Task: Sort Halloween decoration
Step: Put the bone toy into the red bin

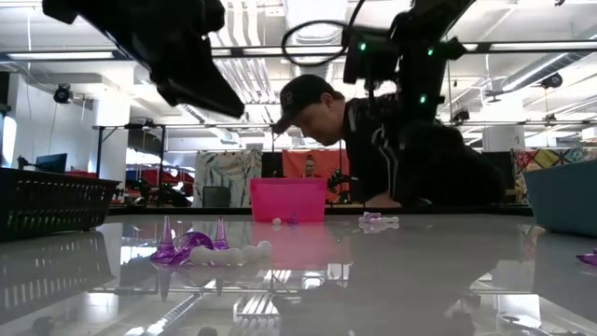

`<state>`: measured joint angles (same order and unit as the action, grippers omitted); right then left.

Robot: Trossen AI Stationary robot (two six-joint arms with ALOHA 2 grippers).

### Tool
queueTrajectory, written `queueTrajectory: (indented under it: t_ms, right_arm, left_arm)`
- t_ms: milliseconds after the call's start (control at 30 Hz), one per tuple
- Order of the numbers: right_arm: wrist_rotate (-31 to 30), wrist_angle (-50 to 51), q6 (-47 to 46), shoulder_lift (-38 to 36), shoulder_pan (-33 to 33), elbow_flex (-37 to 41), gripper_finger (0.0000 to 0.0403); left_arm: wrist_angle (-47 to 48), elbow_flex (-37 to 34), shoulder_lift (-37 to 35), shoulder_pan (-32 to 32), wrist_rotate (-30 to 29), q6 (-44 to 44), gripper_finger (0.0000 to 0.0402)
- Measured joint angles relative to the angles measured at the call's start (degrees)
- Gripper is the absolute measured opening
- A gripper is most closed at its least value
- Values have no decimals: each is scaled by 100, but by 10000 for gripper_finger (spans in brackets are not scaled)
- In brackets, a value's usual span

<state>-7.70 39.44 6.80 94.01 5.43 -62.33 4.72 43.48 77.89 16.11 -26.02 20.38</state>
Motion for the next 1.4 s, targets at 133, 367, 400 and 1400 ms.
queueTrajectory:
  t_ms: [133, 367, 400, 1400]
  right_arm:
    - [-36, -49, 83, 186, 117, 0, 77]
    - [-136, -153, 180, 255, 347, 0, 77]
    - [-137, -178, 177, 255, 375, 0, 77]
    - [-90, -333, 176, 424, 475, -21, 77]
  left_arm:
    - [6, -2, -266, 37, 0, -170, 89]
    - [32, -7, -597, 40, -2, -337, 89]
    - [38, -7, -624, 40, -8, -341, 89]
    - [222, -13, -586, 40, -50, -316, 89]
